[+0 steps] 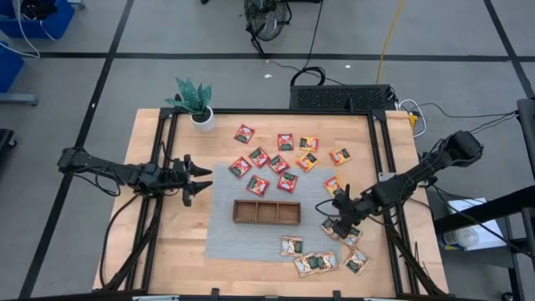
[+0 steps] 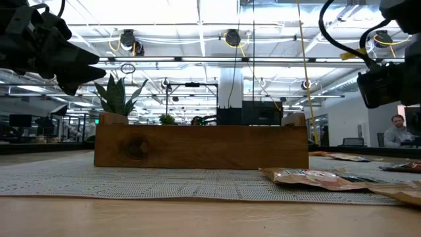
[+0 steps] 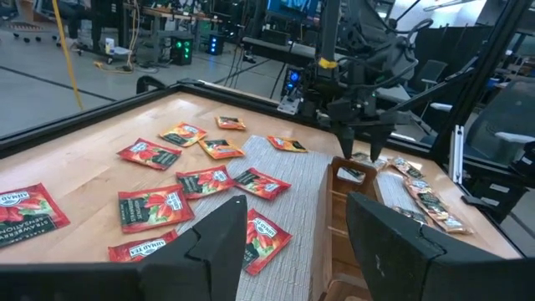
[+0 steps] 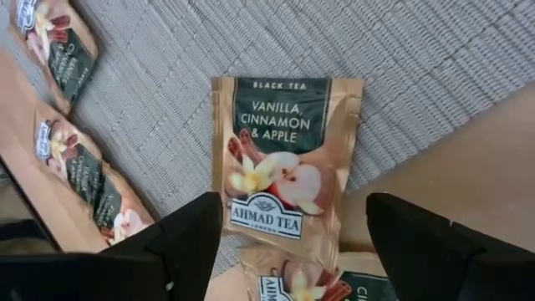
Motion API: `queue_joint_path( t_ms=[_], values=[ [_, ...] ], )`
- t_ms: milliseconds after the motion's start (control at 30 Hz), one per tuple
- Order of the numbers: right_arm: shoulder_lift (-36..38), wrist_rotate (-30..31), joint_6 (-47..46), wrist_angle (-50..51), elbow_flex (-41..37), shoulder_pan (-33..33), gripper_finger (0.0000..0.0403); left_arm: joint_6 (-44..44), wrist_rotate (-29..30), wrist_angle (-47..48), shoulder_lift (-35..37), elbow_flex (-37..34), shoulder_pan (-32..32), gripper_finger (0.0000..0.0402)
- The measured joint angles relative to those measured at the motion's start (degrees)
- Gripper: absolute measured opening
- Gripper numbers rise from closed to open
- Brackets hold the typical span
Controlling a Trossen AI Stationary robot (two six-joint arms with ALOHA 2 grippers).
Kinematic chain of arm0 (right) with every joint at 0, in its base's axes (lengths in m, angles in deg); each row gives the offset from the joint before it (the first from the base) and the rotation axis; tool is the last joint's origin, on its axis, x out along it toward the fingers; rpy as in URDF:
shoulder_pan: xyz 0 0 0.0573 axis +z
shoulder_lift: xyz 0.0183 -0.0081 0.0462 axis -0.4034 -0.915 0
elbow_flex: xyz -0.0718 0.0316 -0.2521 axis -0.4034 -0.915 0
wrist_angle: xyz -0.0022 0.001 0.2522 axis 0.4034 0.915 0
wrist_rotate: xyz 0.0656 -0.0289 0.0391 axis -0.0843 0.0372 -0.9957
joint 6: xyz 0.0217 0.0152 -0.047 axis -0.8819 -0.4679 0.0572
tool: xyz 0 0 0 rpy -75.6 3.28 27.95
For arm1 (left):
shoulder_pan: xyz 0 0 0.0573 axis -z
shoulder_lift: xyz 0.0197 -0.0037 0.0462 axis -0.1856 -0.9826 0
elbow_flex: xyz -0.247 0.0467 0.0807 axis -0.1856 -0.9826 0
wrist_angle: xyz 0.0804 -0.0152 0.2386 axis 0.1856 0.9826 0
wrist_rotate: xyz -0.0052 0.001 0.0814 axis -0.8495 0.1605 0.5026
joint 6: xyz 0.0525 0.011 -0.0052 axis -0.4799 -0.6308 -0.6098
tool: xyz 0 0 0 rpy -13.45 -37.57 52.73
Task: Pick & Place Tea
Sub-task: Put the brown tea bag into the right compartment of the wood organizer
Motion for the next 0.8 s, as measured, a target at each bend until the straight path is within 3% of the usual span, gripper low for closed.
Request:
queue_joint_path(
  t_ms=[233, 400, 800],
  values=[
    [-0.04, -1.38, 0.02, -2.09, -0.2, 0.63, 0.0277, -0.01, 0.02, 0.02, 0.0, 0.01, 0.01, 0.0205],
    [-0.07, -2.62, 0.3, -1.8, -0.24, 1.05, 0.0251, 0.0, 0.02, -0.02, 0.0, 0.01, -0.01, 0.0205],
    [-0.17, -2.79, 2.1, 0.02, -0.39, 1.03, 0.0087, 0.0, 0.02, 0.0, 0.0, -0.01, 0.0, 0.0205]
  ],
)
